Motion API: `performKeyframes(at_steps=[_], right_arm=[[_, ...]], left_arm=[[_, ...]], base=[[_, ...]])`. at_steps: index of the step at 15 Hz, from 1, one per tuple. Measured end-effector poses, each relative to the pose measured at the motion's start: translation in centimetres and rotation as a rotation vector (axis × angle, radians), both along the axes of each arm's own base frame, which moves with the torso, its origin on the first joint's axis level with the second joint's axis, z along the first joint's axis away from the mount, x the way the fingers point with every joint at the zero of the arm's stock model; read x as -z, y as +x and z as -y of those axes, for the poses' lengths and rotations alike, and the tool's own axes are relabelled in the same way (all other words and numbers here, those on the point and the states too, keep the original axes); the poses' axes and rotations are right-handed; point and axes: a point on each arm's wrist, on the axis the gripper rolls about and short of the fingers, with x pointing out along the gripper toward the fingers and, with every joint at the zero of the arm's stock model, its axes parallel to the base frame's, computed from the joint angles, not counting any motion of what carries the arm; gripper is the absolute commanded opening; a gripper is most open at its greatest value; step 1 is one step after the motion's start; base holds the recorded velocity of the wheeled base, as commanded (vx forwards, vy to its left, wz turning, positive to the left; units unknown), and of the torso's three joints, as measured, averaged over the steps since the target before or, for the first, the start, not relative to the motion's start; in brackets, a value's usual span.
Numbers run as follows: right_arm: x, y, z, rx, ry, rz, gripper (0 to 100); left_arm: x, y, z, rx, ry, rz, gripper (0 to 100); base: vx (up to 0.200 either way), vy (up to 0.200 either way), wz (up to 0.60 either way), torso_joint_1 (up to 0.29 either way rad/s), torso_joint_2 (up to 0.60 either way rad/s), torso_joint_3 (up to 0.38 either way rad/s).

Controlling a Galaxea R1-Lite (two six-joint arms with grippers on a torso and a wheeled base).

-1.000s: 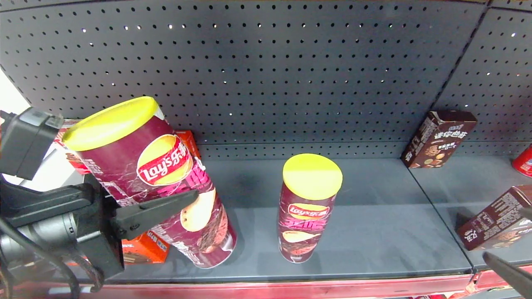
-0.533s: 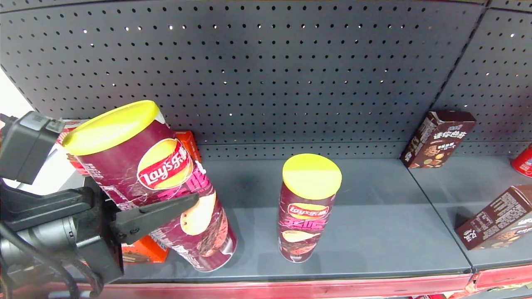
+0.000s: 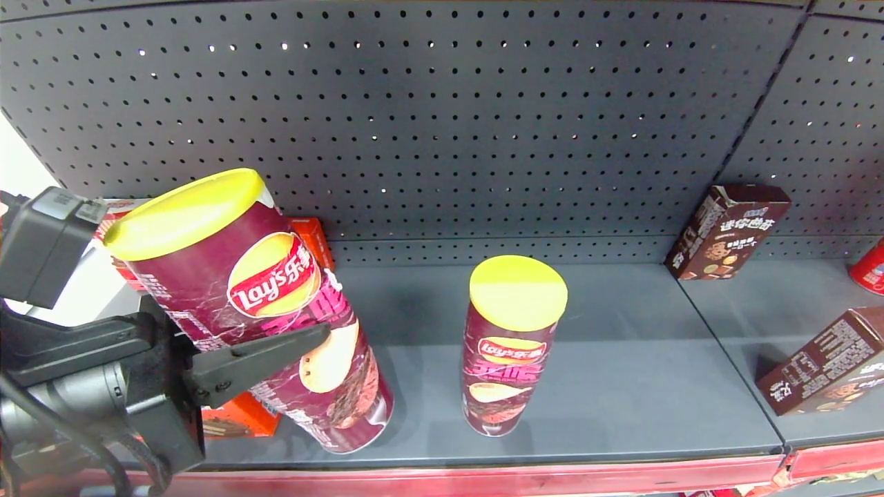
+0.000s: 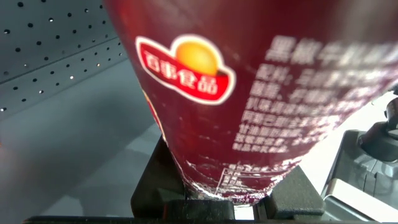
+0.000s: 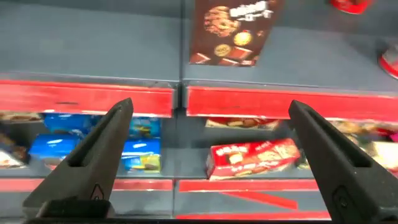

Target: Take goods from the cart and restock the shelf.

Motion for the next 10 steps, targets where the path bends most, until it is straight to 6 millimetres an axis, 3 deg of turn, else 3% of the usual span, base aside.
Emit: performKeyframes(at_steps=[2, 5, 8, 10], right_arm=[[0.01, -0.06, -0.27, -0.112, 0.036, -0.007, 100], [0.08, -0.17, 0.01, 0.098, 0.098, -0.007, 100], [0.21, -0.54, -0.36, 0.008, 0.11, 0.018, 100], [0.26, -0.68, 0.05, 0.213, 0.111, 0.035, 100]], left_arm=[[0.03, 0.0, -0.01, 0.0, 0.0, -0.001, 0], [0.1, -0.15, -0.09, -0.001, 0.0, 0.0, 0], [0.57, -0.35, -0.19, -0.003, 0.012, -0.007, 0], [0.71, -0.43, -0.24, -0.002, 0.023, -0.002, 0]], base=[[0.0, 0.0, 0.0, 0.0, 0.0, 0.0], [0.0, 0.0, 0.0, 0.0, 0.0, 0.0], [0.0, 0.0, 0.0, 0.0, 0.0, 0.0], [0.0, 0.0, 0.0, 0.0, 0.0, 0.0]])
